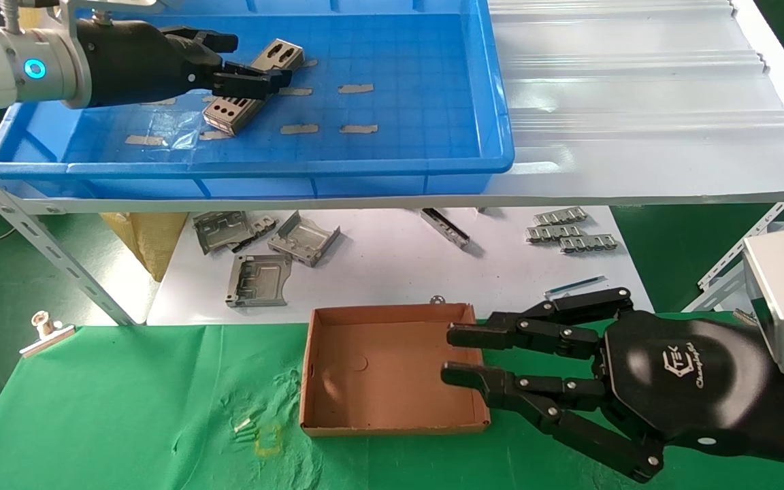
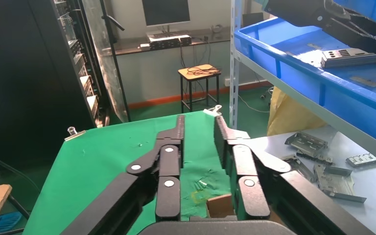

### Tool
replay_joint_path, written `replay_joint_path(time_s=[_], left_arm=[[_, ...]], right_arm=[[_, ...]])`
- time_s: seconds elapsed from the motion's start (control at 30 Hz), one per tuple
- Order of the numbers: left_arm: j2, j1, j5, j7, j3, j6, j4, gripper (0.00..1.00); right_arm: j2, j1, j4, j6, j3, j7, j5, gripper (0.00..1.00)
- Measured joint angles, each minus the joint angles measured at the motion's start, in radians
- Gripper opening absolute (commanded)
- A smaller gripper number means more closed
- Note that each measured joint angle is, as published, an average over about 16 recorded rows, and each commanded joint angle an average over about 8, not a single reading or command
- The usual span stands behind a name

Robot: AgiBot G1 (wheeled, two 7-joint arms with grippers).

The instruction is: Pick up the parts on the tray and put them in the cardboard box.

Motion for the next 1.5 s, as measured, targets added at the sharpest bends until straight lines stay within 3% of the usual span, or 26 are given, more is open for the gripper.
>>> replay_joint_path(time_s=[1.1, 1.5], left_arm=[[0.012, -0.009, -0.029, 0.044, -0.021, -0.025, 0.031, 0.0], [-0.014, -0.065, -0.048, 0.06, -0.033, 0.09, 0.006, 0.0]], right_arm=[[0.0, 0.0, 0.0, 0.0, 0.0, 0.0, 0.0, 1.0], [0.0, 0.0, 0.0, 0.0, 0.0, 0.0, 0.0, 1.0]])
